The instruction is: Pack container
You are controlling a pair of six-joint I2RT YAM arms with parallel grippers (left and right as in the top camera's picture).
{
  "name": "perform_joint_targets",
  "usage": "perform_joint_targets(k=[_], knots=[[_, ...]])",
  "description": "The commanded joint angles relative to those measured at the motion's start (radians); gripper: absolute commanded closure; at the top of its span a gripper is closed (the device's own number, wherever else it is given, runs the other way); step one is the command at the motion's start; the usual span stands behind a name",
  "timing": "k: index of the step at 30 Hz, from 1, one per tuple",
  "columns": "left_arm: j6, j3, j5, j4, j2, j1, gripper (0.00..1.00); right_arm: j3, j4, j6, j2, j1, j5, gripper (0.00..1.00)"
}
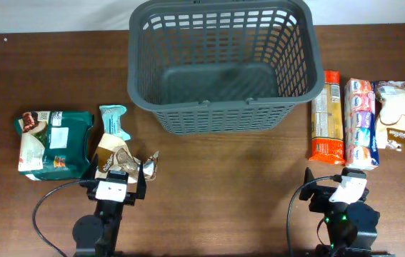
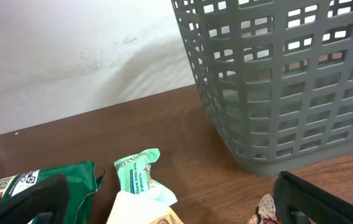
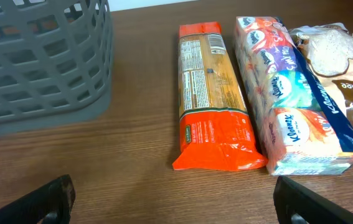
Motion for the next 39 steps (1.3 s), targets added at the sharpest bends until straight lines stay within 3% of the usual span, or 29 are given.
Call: perform_joint_targets(k=[1, 35, 39], knots=[[-0.013, -0.003, 0.004, -0.005, -0.005, -0.002, 0.01, -0.006, 0.002, 0.011, -0.011, -0.001, -0.002, 0.01], [-0.012, -0.003, 0.004, 0.000, -0.005, -0.002, 0.01, -0.006, 0.002, 0.011, -0.011, -0.001, -0.002, 0.01], [-0.041, 0.001, 0.058, 0.001, -0.005, -0.002, 0.01, -0.006, 0.002, 0.067, -0.011, -0.001, -0.136, 0.01]])
